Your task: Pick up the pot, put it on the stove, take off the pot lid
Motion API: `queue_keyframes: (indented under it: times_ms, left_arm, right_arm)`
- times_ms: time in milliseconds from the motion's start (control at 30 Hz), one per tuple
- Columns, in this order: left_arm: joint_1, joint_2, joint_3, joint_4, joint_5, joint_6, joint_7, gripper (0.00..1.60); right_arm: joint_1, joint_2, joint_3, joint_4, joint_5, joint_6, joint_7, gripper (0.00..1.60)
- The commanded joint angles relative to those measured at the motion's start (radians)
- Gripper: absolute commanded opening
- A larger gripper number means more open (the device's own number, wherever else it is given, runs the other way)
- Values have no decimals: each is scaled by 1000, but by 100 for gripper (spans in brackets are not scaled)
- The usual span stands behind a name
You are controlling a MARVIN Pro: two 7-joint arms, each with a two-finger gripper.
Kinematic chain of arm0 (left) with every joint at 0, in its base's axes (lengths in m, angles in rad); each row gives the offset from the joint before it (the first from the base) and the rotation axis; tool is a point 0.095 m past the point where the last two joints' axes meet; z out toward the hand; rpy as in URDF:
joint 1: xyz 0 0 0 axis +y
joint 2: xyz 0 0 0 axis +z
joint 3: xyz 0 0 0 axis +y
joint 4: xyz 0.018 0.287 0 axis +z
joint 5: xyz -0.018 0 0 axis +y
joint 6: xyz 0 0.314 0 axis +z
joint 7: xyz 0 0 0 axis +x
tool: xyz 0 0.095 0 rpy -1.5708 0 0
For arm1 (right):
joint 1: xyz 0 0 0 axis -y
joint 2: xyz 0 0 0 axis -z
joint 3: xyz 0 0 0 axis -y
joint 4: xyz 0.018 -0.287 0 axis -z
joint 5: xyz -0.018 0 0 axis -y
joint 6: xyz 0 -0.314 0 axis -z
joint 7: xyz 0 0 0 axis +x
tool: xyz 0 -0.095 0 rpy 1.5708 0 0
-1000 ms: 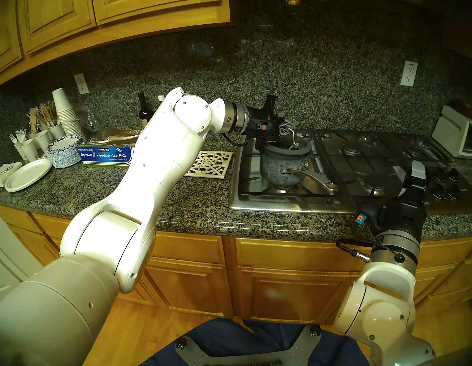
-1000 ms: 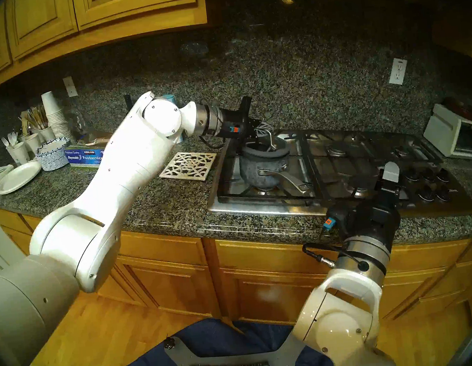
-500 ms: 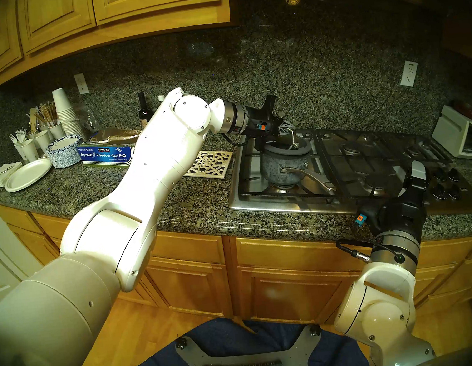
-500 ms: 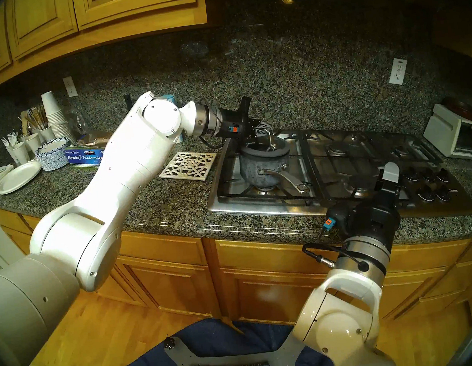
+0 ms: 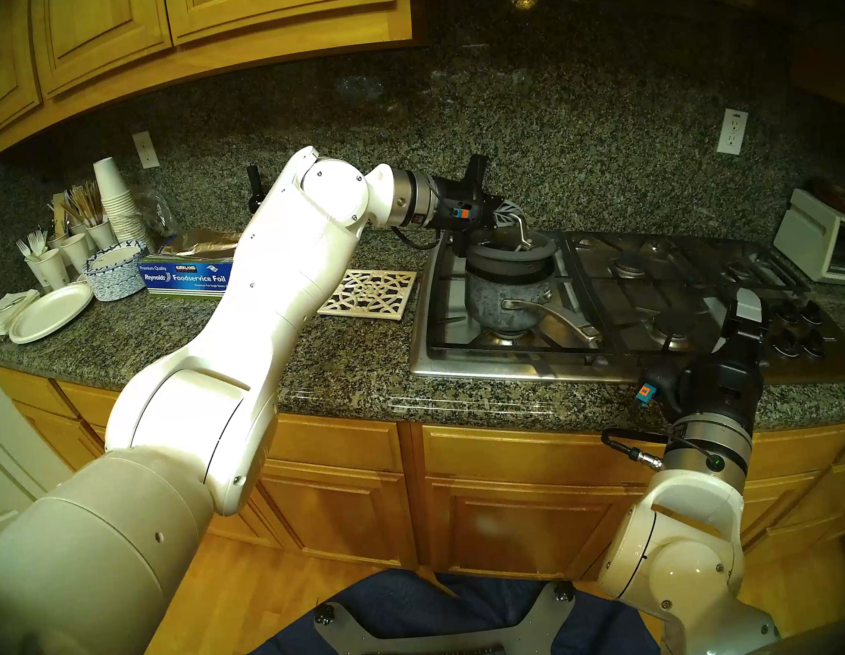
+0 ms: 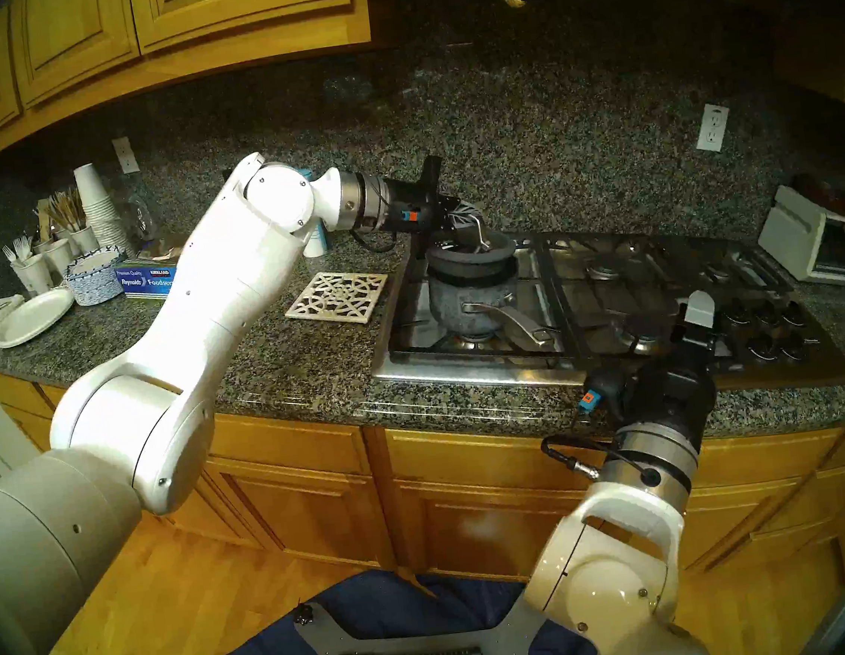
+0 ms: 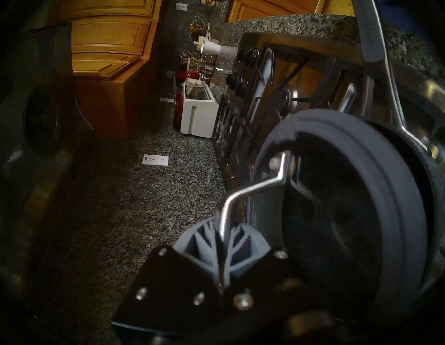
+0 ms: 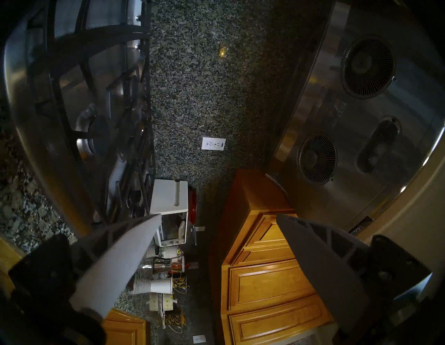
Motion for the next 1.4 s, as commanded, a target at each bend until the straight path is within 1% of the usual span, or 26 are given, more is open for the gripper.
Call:
queue_keyframes:
  times_ms: [0, 267, 467, 767, 1367]
  left_arm:
    - [-86, 4, -52, -32, -18, -2, 28, 0]
    - [-90, 22, -79, -22, -15, -8, 27, 0]
    - [-84, 49, -102, -8, -13, -12, 26, 0]
    - [-67, 95, -135, 29, -11, -17, 28, 0]
    - [-50, 152, -185, 89, -8, -40, 35, 0]
  right_arm:
    - [4, 0, 1, -31, -9, 0, -24, 160]
    - [4, 1, 1, -31, -8, 0, -26, 160]
    - [4, 1, 1, -31, -7, 0, -29, 160]
    - [3, 1, 1, -31, -5, 0, -33, 160]
    - [1, 1, 1, -31, -1, 0, -39, 160]
